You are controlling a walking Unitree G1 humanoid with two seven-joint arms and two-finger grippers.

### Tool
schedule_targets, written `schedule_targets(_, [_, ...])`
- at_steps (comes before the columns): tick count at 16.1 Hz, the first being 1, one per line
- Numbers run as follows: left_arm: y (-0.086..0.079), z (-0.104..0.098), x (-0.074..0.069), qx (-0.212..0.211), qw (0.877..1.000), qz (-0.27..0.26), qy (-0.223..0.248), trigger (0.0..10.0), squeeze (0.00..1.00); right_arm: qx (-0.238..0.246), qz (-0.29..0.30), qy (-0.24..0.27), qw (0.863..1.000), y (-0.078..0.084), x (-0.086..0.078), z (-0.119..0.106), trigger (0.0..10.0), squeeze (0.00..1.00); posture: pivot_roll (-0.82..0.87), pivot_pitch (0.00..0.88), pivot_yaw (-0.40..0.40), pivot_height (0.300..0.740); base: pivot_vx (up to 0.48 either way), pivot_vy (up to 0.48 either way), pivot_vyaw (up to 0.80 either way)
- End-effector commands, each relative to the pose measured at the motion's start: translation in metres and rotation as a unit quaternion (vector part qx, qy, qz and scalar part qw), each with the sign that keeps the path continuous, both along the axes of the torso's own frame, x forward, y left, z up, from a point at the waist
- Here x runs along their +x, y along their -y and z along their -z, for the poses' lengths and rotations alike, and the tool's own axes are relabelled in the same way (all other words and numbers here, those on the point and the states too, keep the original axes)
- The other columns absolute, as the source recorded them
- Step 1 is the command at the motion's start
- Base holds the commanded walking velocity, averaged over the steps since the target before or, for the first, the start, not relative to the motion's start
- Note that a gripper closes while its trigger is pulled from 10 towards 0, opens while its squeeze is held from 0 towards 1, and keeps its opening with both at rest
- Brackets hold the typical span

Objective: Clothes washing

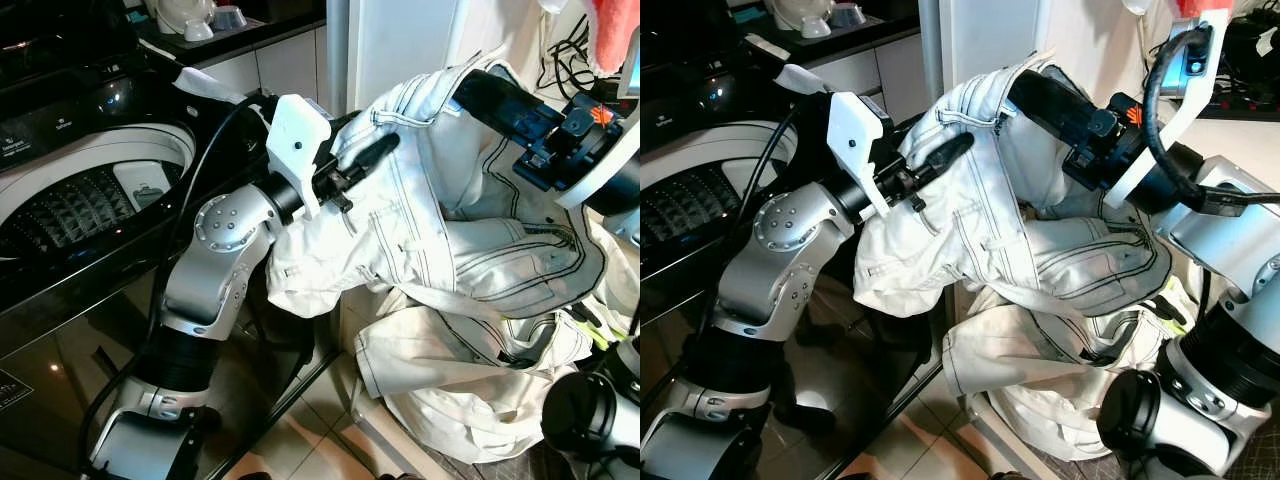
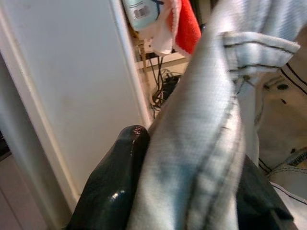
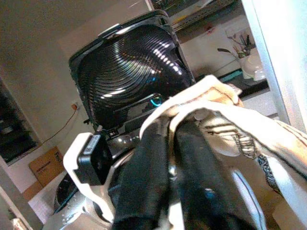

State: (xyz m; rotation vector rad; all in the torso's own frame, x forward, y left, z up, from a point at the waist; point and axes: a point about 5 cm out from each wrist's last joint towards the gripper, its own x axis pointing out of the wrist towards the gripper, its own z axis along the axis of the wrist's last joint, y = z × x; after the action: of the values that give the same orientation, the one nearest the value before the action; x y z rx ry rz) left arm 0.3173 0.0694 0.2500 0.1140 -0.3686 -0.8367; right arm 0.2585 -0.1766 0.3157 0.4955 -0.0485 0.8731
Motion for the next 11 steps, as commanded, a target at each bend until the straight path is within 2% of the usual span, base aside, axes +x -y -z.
schedule_targets(1, [-0.01,-0.004,0.006,0.001,1.0,-0.023,0.001,0.0,0.0,0.004,-0.005,0.026,1.0,-0.001,-0.004,-0.007,10.0,1.0,-0.07,0.0,0.073,0.74,0.0,0.0,0.0])
schedule_targets(6, [-0.031,-0.012,0.015,0.016,0.997,-0.071,0.017,0.0,0.0,0.006,-0.006,0.026,1.0,0.0,-0.005,-0.006,10.0,1.0,-0.06,0.0,0.074,0.74,0.0,0.0,0.0])
schedule_targets(8, [-0.064,-0.042,0.029,0.035,0.984,-0.159,0.072,0.0,0.0,-0.008,0.003,0.038,0.999,0.004,-0.008,-0.009,10.0,1.0,-0.06,0.0,0.072,0.74,0.0,0.0,0.0])
schedule_targets(9, [-0.085,-0.068,0.038,0.043,0.964,-0.234,0.118,0.0,0.0,-0.01,0.007,0.044,0.999,0.005,-0.009,-0.011,10.0,1.0,-0.05,0.0,0.069,0.74,0.0,0.0,0.0])
schedule_targets(10, [-0.099,-0.086,0.042,0.051,0.945,-0.285,0.155,0.0,0.0,-0.01,0.007,0.046,0.999,0.005,-0.009,-0.012,10.0,0.52,-0.04,0.0,0.069,0.74,0.0,0.0,0.0])
schedule_targets(11, [-0.134,-0.139,0.042,0.094,0.854,-0.435,0.27,0.0,0.0,-0.015,0.012,0.046,0.999,0.004,-0.008,-0.012,10.0,0.0,-0.04,0.0,0.071,0.74,0.0,0.0,0.0])
